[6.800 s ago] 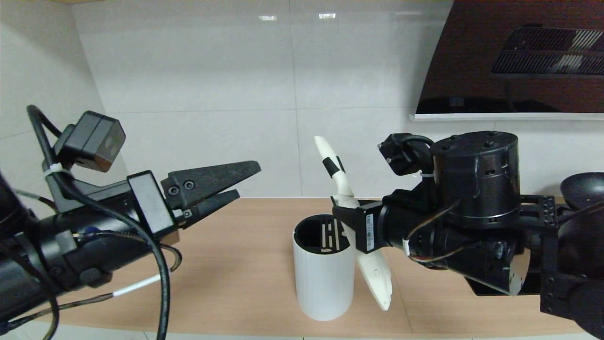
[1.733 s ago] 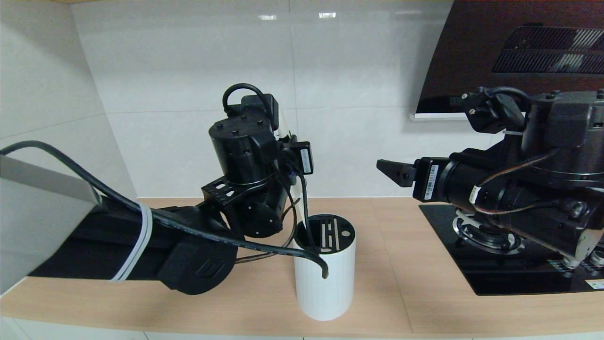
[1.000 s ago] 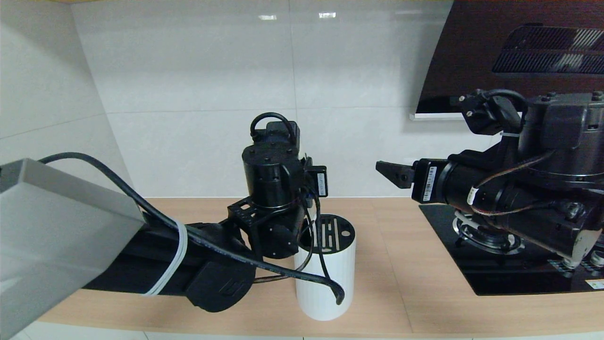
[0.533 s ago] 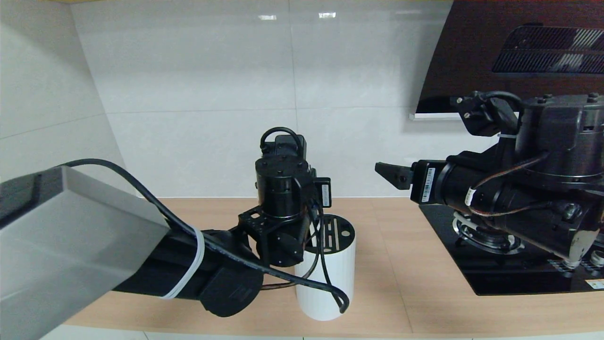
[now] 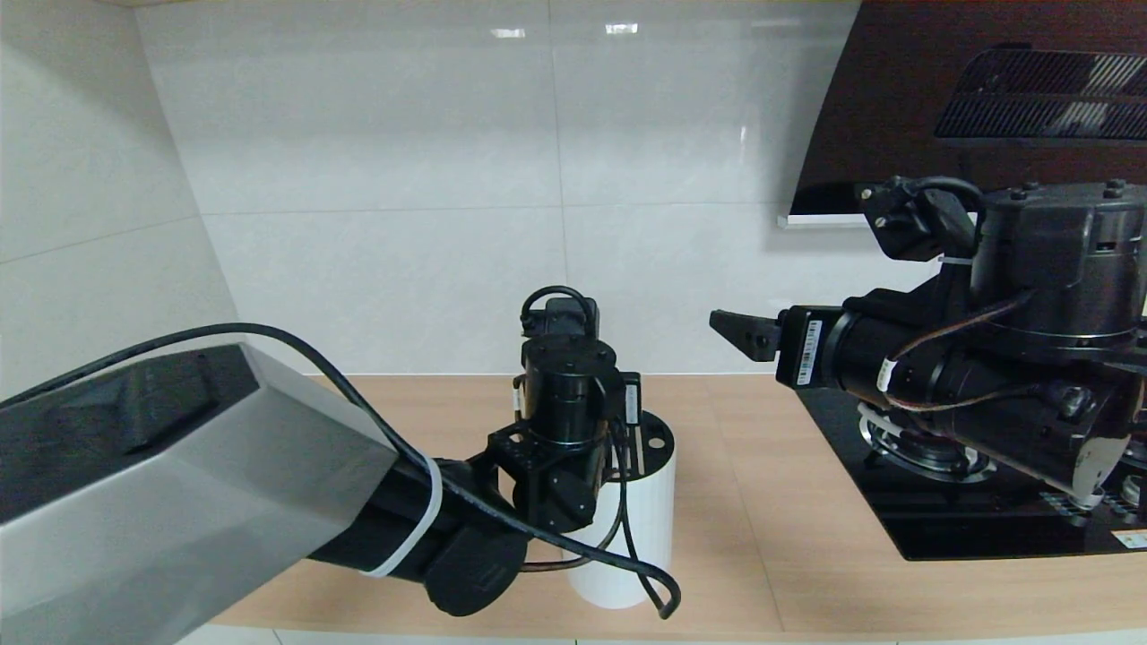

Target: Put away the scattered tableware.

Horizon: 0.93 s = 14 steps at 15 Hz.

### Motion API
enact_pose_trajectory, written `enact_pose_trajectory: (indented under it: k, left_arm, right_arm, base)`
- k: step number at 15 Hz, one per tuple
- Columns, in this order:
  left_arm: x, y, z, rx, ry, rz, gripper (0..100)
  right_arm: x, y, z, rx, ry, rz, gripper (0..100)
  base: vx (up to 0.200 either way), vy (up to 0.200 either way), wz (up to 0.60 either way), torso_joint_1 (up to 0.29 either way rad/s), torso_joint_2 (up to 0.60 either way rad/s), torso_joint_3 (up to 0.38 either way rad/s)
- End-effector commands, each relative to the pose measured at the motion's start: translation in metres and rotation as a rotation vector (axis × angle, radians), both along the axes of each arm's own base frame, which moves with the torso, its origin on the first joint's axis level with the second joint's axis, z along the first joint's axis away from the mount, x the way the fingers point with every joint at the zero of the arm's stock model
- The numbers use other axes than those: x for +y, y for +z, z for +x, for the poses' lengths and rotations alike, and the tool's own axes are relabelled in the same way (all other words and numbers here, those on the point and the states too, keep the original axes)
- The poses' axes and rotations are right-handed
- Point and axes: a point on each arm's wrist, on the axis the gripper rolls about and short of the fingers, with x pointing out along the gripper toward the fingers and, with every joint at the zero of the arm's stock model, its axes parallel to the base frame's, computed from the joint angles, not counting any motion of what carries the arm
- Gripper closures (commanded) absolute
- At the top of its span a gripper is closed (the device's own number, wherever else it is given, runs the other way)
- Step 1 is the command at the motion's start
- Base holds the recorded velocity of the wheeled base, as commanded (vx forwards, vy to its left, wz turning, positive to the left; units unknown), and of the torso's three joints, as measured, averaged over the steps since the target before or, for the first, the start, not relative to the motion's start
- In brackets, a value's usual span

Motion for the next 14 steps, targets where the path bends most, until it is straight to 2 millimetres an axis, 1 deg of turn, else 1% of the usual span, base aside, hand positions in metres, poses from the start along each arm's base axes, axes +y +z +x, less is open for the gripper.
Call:
enact_pose_trajectory:
  k: [1, 2, 4, 10, 11, 14]
  left_arm:
    - [-0.004, -0.014, 0.001, 0.026, -0.003, 0.017, 100]
    - [-0.004, -0.019, 0.001, 0.038, -0.005, 0.029, 100]
    - [-0.002, -0.025, -0.002, 0.054, -0.011, 0.042, 100]
    - [-0.003, -0.028, -0.002, 0.061, -0.013, 0.044, 100]
    - [-0.004, -0.028, -0.003, 0.060, -0.016, 0.041, 0]
    - [-0.004, -0.025, -0.003, 0.054, -0.016, 0.036, 0]
  right_arm:
    - [0.000, 0.000, 0.000, 0.000, 0.000, 0.001, 0]
    - [0.000, 0.000, 0.000, 0.000, 0.002, 0.001, 0]
    - [0.000, 0.000, 0.000, 0.001, 0.002, 0.000, 0]
    - [0.000, -0.001, 0.000, 0.002, 0.000, -0.002, 0]
    - [0.000, -0.001, 0.000, 0.002, 0.000, -0.002, 0]
    - [0.000, -0.001, 0.000, 0.002, 0.002, -0.001, 0]
  base:
    - [0.000, 0.000, 0.00, 0.000, 0.00, 0.000]
    - [0.000, 0.000, 0.00, 0.000, 0.00, 0.000]
    - [0.000, 0.000, 0.00, 0.000, 0.00, 0.000]
    - [0.000, 0.000, 0.00, 0.000, 0.00, 0.000]
    - [0.000, 0.000, 0.00, 0.000, 0.00, 0.000]
    - [0.000, 0.000, 0.00, 0.000, 0.00, 0.000]
